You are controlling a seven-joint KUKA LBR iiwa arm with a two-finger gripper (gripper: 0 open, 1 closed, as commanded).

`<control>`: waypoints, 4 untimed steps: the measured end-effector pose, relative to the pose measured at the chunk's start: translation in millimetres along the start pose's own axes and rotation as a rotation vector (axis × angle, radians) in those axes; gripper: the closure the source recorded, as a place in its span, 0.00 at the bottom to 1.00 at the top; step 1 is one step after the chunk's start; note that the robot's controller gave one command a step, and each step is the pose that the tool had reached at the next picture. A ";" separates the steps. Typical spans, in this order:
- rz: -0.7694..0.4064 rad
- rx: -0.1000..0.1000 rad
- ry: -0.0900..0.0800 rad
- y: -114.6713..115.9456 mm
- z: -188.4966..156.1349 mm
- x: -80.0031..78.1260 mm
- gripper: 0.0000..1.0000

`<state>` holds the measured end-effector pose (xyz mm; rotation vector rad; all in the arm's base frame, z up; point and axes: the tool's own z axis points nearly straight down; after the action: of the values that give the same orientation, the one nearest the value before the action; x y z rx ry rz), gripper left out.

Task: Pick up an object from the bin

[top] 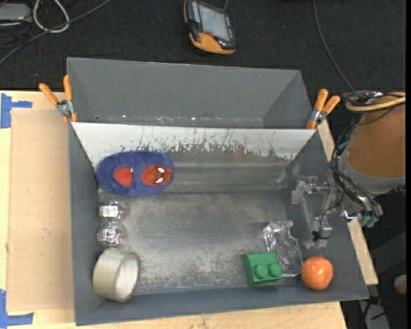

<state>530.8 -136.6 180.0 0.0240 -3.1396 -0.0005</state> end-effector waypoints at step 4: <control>-0.259 -0.002 0.007 96.5 112.3 35.8 0.00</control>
Offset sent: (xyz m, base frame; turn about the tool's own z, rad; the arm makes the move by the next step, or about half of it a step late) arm -0.0371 0.0364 -0.0623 -0.0572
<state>493.3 -40.6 67.9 0.4285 -3.1037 -0.0039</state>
